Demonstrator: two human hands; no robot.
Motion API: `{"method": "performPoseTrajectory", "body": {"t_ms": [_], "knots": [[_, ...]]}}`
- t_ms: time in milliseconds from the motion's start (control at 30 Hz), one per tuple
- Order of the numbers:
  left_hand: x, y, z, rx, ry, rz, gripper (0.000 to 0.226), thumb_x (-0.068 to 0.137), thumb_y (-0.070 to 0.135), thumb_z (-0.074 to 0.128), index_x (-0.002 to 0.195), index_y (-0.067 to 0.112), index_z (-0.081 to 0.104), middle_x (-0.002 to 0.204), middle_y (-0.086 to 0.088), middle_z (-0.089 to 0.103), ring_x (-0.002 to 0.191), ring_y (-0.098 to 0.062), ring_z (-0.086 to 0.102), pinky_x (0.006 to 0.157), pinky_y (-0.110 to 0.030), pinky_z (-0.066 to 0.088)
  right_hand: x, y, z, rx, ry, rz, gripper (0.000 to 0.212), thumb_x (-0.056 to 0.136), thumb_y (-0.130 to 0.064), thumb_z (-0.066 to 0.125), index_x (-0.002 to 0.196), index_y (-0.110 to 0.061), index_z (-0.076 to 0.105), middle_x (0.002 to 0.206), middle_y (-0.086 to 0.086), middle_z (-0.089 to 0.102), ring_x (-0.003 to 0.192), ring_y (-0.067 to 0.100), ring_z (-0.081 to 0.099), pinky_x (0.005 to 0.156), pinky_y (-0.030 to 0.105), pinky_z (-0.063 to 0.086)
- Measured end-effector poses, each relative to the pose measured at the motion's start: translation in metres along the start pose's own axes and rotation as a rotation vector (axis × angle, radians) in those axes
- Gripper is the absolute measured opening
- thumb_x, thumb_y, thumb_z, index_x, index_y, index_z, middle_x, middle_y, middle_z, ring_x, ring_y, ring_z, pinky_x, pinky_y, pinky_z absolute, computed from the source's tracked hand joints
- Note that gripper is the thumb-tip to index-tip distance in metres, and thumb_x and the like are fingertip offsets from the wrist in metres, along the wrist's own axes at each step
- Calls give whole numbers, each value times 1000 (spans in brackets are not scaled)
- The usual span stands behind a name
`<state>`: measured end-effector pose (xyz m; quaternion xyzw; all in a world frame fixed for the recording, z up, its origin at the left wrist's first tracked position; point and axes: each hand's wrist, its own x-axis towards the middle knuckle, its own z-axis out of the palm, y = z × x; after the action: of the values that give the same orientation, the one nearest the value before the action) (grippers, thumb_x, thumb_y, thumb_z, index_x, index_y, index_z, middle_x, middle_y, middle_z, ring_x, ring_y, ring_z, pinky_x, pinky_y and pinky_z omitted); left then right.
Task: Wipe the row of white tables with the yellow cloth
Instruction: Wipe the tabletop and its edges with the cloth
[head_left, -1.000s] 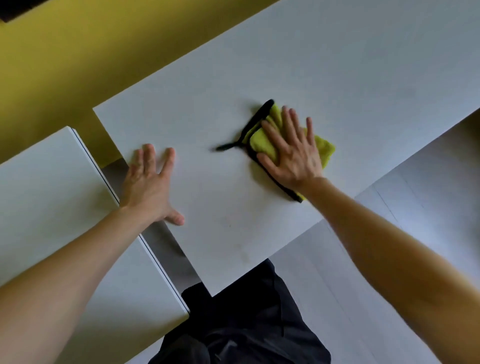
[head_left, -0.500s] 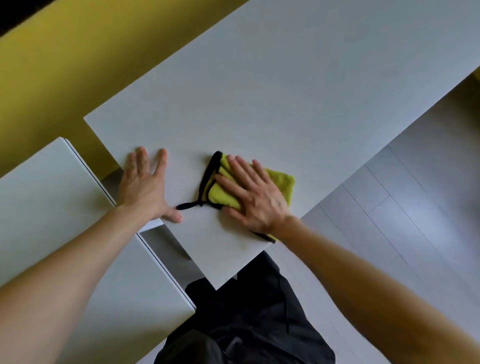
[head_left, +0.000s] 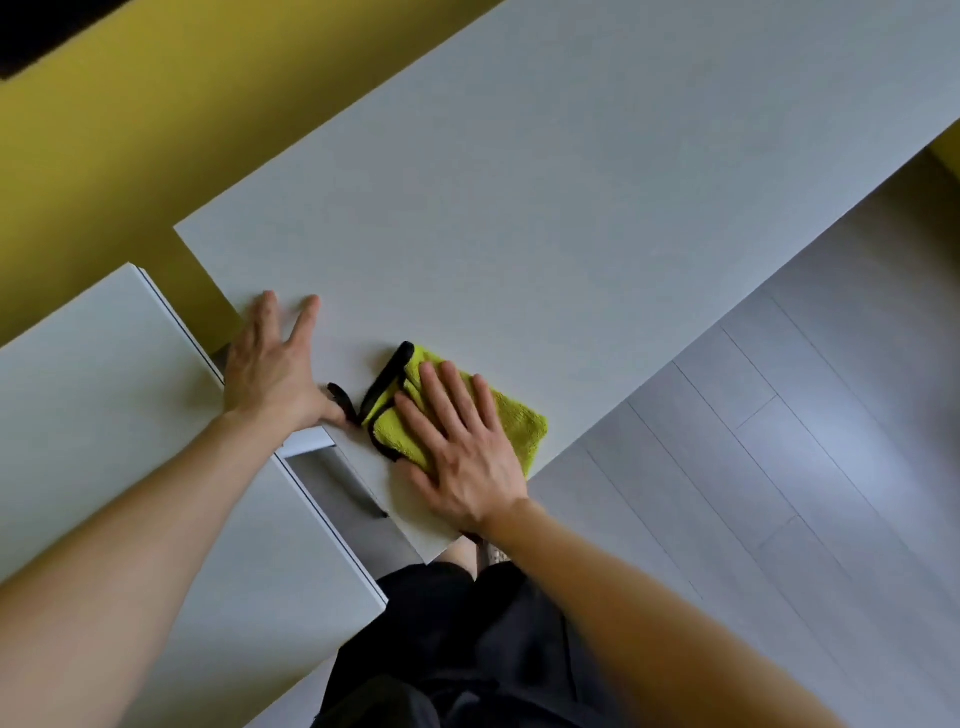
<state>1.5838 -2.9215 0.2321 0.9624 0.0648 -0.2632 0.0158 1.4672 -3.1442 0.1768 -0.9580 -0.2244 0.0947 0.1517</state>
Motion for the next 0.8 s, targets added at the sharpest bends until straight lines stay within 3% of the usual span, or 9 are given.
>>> {"method": "performPoseTrajectory", "body": {"t_ms": [100,233,300,367,500,633,667,733,800], "knots": [[-3,1,-2,-11,-48,-32,172,42,71,103,172,41,-6,180,-15,-12,169,-34,-1,134,-49,24,12,71,-17,-88,19,-43,78,100,-57,58,170,-32,33,183,10,9,169,34,4,135,61,6],[-3,0,-3,-22,-69,-49,174,41,76,100,171,43,-12,181,-13,-17,170,-31,-5,134,-46,22,52,167,-62,-149,125,368,73,106,-60,46,171,-32,30,183,12,6,169,32,3,135,61,3],[-4,-3,-3,-30,-55,-41,173,42,77,99,170,45,-11,181,-11,-18,170,-28,-7,133,-46,23,68,163,-62,-107,151,498,75,107,-64,35,172,-27,27,182,14,2,169,33,-1,134,62,2],[-5,-4,-3,-28,-55,-26,172,41,77,99,170,46,-10,181,-9,-17,170,-25,-8,132,-46,24,66,112,-45,-106,163,562,79,109,-66,28,173,-21,22,182,18,-2,168,39,-5,133,66,2],[-5,-4,-4,-38,-48,-22,171,41,79,98,171,46,-9,181,-8,-16,169,-26,-10,131,-49,26,30,9,-3,-99,57,268,77,111,-64,28,174,-19,22,181,21,0,167,45,-6,131,69,1],[-5,-5,-5,-30,-39,-6,171,40,82,96,171,45,-8,180,-8,-13,169,-28,-6,132,-49,24,47,45,-23,-202,32,83,78,102,-73,42,163,-24,42,165,20,38,157,44,29,131,70,6],[-5,-6,-3,-14,-31,-4,171,38,85,94,170,46,-8,180,-9,-12,169,-28,-5,133,-50,21,56,59,-30,-226,34,28,77,99,-74,45,159,-26,47,162,18,41,156,42,30,131,70,6],[-3,-8,0,43,-8,2,174,33,93,88,169,46,-9,180,-11,-9,169,-28,-5,135,-55,13,67,80,-34,-216,72,34,73,99,-72,48,156,-27,49,170,20,32,165,40,18,131,70,3],[-1,-10,0,72,5,9,175,30,95,85,169,46,-10,178,-13,-6,169,-27,-5,134,-61,5,73,81,-31,-147,171,195,67,100,-67,53,154,-28,52,179,19,13,169,36,1,134,64,-3]]}}
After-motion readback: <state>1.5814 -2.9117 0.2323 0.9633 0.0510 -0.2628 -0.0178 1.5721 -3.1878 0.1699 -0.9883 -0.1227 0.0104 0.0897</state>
